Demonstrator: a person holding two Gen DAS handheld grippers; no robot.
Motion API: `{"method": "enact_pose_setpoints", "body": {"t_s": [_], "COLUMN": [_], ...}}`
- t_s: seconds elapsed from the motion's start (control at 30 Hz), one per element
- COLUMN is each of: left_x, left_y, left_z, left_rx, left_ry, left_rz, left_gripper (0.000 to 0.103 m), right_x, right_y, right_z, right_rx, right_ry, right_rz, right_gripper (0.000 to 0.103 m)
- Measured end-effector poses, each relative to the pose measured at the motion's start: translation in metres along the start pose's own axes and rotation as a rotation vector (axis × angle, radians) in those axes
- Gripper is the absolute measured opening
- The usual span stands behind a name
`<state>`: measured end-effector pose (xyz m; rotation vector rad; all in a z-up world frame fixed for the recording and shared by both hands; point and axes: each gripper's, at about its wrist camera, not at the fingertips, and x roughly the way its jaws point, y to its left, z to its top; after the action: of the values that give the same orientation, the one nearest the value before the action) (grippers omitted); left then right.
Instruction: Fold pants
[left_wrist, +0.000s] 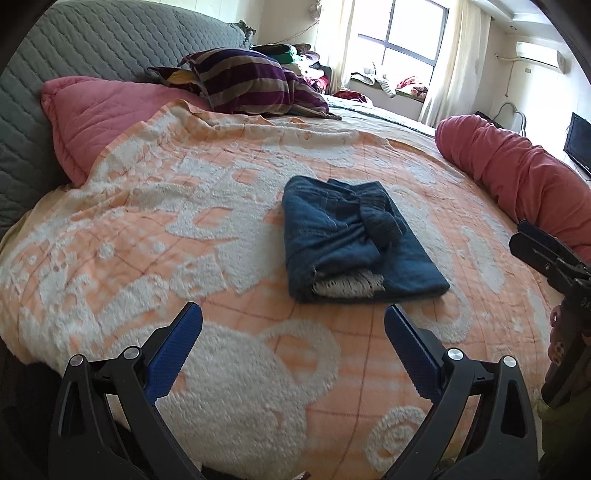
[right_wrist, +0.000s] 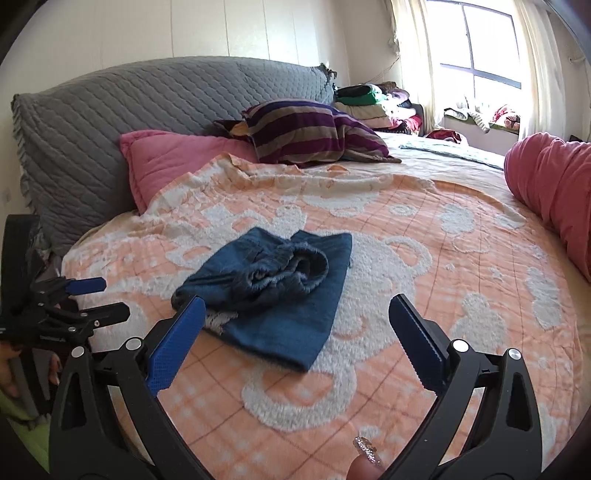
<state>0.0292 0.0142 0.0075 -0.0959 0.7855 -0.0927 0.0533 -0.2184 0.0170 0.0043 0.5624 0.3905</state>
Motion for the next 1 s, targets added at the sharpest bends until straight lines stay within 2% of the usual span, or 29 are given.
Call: {"method": "enact_pose_setpoints", "body": {"t_s": [0.37, 1.0], "left_x": [0.016, 0.013], "left_y": [-0.003, 0.0], "left_z": [-0.02, -0.019], "left_rx": [-0.018, -0.034], "left_ry": [0.096, 0.086], "left_rz": [-0.021, 0.001], "left_gripper": [0.098, 0.098], "right_x": [0.016, 0.016], "right_y": [0.009, 0.012], "right_z": [-0.039, -0.038], "right_rx": [0.031, 0.021], "right_ry": [0.155, 0.149], "right_rz": [-0.055, -0.067], "right_gripper": [0.094, 0.094]}}
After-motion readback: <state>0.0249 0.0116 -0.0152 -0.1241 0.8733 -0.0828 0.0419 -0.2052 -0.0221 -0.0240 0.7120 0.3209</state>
